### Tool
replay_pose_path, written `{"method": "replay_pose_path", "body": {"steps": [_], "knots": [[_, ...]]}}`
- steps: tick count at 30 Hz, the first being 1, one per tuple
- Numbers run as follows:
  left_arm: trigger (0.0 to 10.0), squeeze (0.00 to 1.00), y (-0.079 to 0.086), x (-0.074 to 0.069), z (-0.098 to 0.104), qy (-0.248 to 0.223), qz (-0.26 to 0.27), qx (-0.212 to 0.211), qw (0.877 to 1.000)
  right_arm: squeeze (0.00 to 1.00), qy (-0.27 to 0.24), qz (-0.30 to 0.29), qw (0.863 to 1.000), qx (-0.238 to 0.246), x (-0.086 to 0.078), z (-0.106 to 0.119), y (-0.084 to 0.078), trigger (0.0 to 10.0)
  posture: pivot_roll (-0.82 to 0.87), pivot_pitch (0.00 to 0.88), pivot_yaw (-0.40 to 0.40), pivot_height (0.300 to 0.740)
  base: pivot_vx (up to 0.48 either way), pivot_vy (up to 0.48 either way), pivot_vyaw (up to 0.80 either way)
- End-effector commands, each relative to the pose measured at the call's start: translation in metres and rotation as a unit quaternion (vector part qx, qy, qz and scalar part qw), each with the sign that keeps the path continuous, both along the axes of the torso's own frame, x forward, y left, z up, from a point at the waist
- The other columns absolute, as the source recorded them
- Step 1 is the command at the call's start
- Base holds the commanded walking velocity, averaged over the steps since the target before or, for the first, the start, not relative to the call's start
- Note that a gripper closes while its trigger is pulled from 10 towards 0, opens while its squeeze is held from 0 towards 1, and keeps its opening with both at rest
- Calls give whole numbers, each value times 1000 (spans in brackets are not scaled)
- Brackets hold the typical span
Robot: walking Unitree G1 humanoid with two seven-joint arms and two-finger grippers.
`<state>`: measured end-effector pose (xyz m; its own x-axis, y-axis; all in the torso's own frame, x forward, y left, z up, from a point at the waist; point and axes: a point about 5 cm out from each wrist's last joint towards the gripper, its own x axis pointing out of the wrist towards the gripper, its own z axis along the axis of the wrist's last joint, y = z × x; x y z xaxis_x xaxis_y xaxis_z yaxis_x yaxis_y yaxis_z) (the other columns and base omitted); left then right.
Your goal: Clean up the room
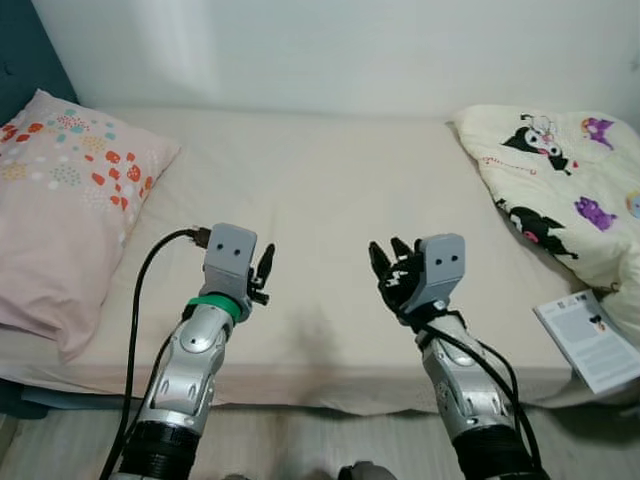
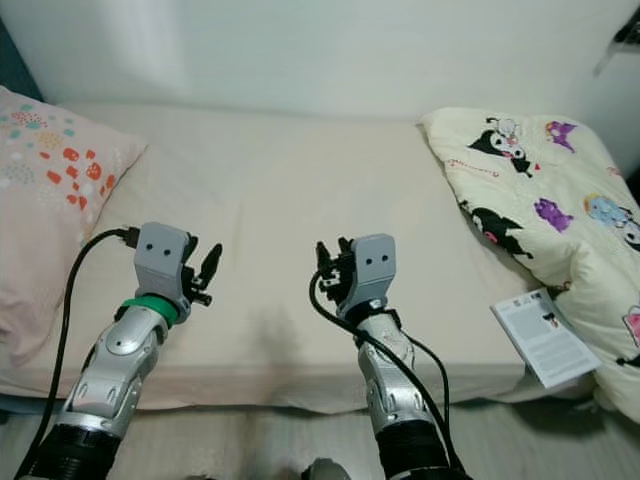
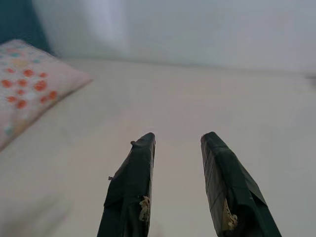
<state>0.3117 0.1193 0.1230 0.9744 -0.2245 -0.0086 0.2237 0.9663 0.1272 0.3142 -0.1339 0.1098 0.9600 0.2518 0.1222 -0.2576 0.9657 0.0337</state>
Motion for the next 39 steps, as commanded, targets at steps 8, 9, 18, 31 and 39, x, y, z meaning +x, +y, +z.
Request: {"method": "replay_pose_path", "body": {"steps": [8, 9, 18, 31, 39], "knots": [[10000, 0, 0, 0, -1, 0, -5, 9, 1000, 0, 5, -6, 1000, 2, -1, -3, -2, 10000, -140, 25, 17, 740, 0, -463, 0], [10000, 0, 0, 0, -1, 0, -5, 9, 1000, 0, 4, -6, 1000, 2, -1, -3, -2, 10000, -140, 25, 17, 740, 0, -409, 0], [10000, 0, -1, 1, 0, 0, -7, 10, 1000, 0, 5, -7, 1000, 3, -1, -3, -1, 10000, -138, 23, 18, 740, 0, -397, 0], [10000, 0, 0, 0, -1, 0, -8, 13, 1000, 0, 4, -6, 1000, 3, -2, -3, 0, 10000, -140, 23, 22, 740, 0, -365, 0], [10000, 0, 1, 2, -3, 10, 1, 20, 1000, 0, 4, -7, 1000, 4, -3, -4, 0, 10000, -140, 26, 27, 740, 0, -36, 0]]}}
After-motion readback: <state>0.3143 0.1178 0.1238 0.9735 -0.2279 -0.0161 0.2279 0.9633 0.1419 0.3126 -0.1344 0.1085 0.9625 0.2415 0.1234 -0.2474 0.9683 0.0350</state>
